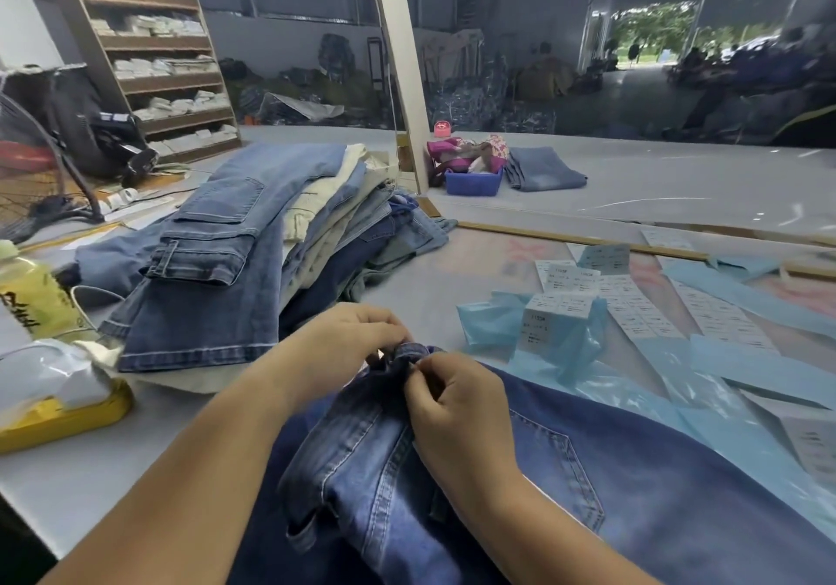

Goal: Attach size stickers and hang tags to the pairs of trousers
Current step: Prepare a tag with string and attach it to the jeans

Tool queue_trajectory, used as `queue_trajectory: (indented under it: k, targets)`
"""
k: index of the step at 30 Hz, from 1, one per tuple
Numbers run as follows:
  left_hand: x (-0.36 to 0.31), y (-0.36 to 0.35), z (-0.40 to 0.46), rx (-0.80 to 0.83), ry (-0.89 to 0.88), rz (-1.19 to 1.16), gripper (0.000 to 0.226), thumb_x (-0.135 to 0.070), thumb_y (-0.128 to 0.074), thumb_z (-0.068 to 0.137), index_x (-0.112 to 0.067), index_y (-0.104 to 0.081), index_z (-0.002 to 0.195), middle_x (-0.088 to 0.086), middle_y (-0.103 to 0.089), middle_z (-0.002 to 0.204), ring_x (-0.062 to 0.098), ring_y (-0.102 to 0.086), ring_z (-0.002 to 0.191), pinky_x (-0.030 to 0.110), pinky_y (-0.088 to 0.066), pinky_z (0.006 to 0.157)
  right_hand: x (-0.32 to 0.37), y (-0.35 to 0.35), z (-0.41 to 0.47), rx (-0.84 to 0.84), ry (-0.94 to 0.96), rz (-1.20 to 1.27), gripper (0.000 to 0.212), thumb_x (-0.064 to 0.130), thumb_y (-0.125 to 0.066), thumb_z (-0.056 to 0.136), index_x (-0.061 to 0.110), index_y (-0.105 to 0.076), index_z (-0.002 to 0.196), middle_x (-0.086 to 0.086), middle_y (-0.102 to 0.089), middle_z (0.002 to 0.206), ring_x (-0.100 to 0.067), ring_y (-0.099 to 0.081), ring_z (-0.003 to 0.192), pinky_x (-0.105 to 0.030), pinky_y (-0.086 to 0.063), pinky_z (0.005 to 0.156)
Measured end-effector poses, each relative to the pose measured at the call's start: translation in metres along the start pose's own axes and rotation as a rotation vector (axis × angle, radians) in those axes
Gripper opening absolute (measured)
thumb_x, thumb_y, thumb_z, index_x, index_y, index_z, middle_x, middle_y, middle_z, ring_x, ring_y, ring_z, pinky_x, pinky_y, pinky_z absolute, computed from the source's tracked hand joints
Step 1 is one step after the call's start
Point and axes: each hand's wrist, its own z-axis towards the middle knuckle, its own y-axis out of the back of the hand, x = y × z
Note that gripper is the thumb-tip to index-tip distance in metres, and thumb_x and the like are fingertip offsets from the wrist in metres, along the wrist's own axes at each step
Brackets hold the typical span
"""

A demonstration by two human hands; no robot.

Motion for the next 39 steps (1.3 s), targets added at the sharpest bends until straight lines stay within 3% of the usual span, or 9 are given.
queue_trajectory:
  k: [7,11,17,20,23,27,32,36,39]
  targets:
    - [0.007,-0.001,0.000,0.109,0.007,-0.022,0.029,0.004,-0.056,0.093,-0.018,-0.075,0.090,-0.004,-0.075,0.077,0.000,-0.067,0.072,0.009,-0.049,0.068,-0.004,-0.001,0.002,-0.042,0.008,0.008,0.037,0.016,-0.057,0.084,0.021,-0.035,0.054,0.007,-0.039,0.053,-0.013,-0.039,0.055,-0.037,-0.035,0.054]
    - [0.014,0.001,0.002,0.123,-0.036,0.020,0.018,0.000,-0.064,0.091,-0.014,-0.075,0.092,0.008,-0.074,0.081,0.009,-0.067,0.077,0.022,-0.053,0.078,-0.007,-0.001,0.001,-0.003,0.012,0.012,0.037,0.019,-0.056,0.085,0.020,-0.036,0.053,0.008,-0.038,0.052,-0.012,-0.037,0.054,-0.036,-0.033,0.053]
    - [0.016,-0.002,0.004,0.096,-0.092,0.200,0.016,-0.008,-0.066,0.091,-0.022,-0.071,0.083,-0.005,-0.072,0.077,0.004,-0.064,0.074,0.023,-0.051,0.075,-0.012,-0.003,0.001,0.038,-0.070,0.128,0.030,0.015,-0.057,0.087,0.006,-0.047,0.060,0.001,-0.044,0.052,-0.006,-0.034,0.054,-0.043,-0.037,0.054]
    - [0.020,-0.003,0.001,0.165,-0.071,0.114,0.008,-0.007,-0.062,0.094,-0.011,-0.068,0.091,0.001,-0.069,0.085,0.010,-0.061,0.080,0.030,-0.051,0.083,-0.011,0.001,0.001,0.080,-0.098,0.155,0.025,0.016,-0.058,0.086,0.006,-0.056,0.063,-0.005,-0.055,0.056,-0.005,-0.039,0.055,-0.042,-0.042,0.055]
    - [0.025,-0.004,-0.001,0.199,-0.054,0.033,0.007,-0.005,-0.058,0.096,-0.002,-0.064,0.095,0.007,-0.065,0.089,0.015,-0.058,0.084,0.035,-0.049,0.087,-0.006,0.007,0.003,0.135,-0.155,0.183,0.019,0.020,-0.064,0.084,0.013,-0.068,0.066,0.001,-0.066,0.060,0.001,-0.049,0.053,-0.028,-0.046,0.053]
    - [0.027,-0.003,-0.005,0.036,-0.037,-0.061,0.017,-0.007,-0.055,0.097,-0.012,-0.062,0.083,-0.006,-0.058,0.069,0.007,-0.050,0.065,0.023,-0.042,0.067,-0.002,0.029,0.012,0.283,-0.309,0.354,0.025,0.005,-0.061,0.081,0.021,-0.075,0.068,-0.002,-0.068,0.060,-0.005,-0.055,0.051,-0.022,-0.044,0.050]
    - [0.016,0.000,-0.006,-0.225,-0.017,-0.219,0.018,-0.004,-0.058,0.094,-0.009,-0.063,0.078,0.006,-0.064,0.072,0.004,-0.052,0.056,0.017,-0.040,0.056,-0.010,0.058,0.017,0.273,-0.462,0.688,0.041,-0.024,-0.035,0.080,0.000,-0.067,0.089,-0.009,-0.068,0.068,-0.015,-0.053,0.044,-0.021,-0.039,0.040]
    - [-0.003,-0.013,-0.015,-0.250,-0.093,-0.220,0.009,-0.024,-0.065,0.081,-0.025,-0.071,0.074,0.015,-0.071,0.091,0.012,-0.057,0.069,0.034,-0.047,0.074,-0.008,0.069,0.016,0.215,-0.329,0.576,0.024,-0.017,-0.056,0.083,0.002,-0.069,0.089,-0.006,-0.067,0.060,-0.016,-0.056,0.045,-0.022,-0.041,0.039]
    - [-0.018,-0.017,-0.021,-0.232,-0.147,-0.207,0.013,-0.031,-0.060,0.074,-0.038,-0.069,0.068,0.005,-0.075,0.091,0.005,-0.055,0.063,0.023,-0.045,0.065,-0.004,0.074,0.016,0.146,-0.265,0.594,0.015,-0.004,-0.067,0.085,0.008,-0.072,0.079,-0.006,-0.064,0.056,-0.015,-0.050,0.042,-0.022,-0.038,0.038]
